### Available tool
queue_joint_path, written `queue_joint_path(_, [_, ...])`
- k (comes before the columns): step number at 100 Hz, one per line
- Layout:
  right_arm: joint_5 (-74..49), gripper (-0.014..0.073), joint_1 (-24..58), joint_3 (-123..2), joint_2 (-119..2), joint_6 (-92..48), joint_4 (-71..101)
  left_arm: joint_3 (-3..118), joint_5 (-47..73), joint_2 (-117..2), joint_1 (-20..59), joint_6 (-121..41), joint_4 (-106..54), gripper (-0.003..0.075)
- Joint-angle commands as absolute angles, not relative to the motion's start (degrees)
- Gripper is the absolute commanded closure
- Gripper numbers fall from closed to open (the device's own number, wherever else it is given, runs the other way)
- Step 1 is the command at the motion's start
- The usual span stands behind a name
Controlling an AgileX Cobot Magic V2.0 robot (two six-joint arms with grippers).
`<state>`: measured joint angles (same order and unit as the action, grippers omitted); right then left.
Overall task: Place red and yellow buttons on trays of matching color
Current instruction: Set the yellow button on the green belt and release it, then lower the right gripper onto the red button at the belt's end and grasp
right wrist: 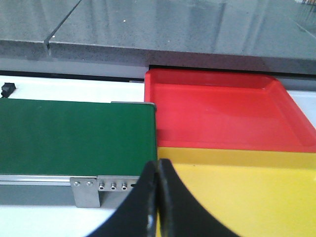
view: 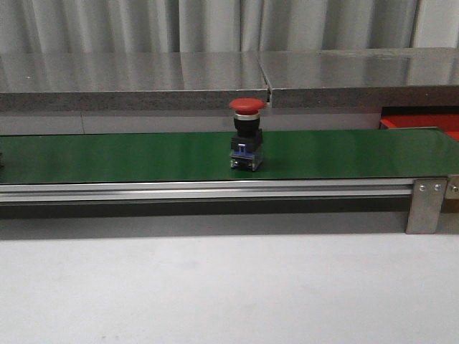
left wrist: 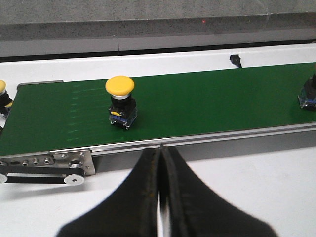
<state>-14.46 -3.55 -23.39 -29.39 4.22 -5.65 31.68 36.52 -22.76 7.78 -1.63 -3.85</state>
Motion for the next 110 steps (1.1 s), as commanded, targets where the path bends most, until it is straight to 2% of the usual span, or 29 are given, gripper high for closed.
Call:
queue_joint_path(1, [-11.38, 0.066, -1.5, -28.53, -34.03, 4.1, -6.29, 33.11, 32.71, -23.14, 8.25, -1.05, -4.57, 0.0739])
queue_joint_path(25, [-19.41, 0.0654, 5.91, -39.35, -47.37, 4.03, -6.87, 33.11, 32.71, -23.14, 8.25, -1.05, -4.57, 0.0739])
queue_joint_path(32, [-23.13, 0.0615, 7.49, -43.12, -51.99, 4.03, -6.8, 33.11, 32.71, -23.14, 8.25, -1.05, -4.57, 0.0739])
queue_joint_path(37, [-25.84, 0.0563, 8.56, -45.87, -55.18, 4.03, -6.61, 33.11, 32.71, -23.14, 8.25, -1.05, -4.57, 0.0739])
queue_joint_path(44, [-29.8, 0.0445, 9.93, -49.82, -59.53, 4.03, -5.95, 33.11, 32.71, -23.14, 8.25, -1.05, -4.57, 0.0739])
queue_joint_path(59, [-36.94, 0.0123, 13.24, -58.43, -67.85, 4.03, -5.04, 33.11, 32.6, -23.14, 8.25, -1.05, -4.57, 0.0739])
queue_joint_path(68, [-41.29, 0.0026, 15.4, -63.56, -72.4, 3.91, -4.91, 33.11, 32.6, -23.14, 8.25, -1.05, -4.57, 0.0739])
queue_joint_path(90, [-50.16, 0.0021, 20.42, -74.96, -82.69, 0.0, -4.28, 33.11, 32.6, -23.14, 8.25, -1.05, -4.57, 0.0739])
queue_joint_path(110, [-57.03, 0.0021, 20.91, -84.2, -91.28, -4.63, 0.92, 33.11, 32.6, -23.14, 8.25, -1.05, -4.57, 0.0739])
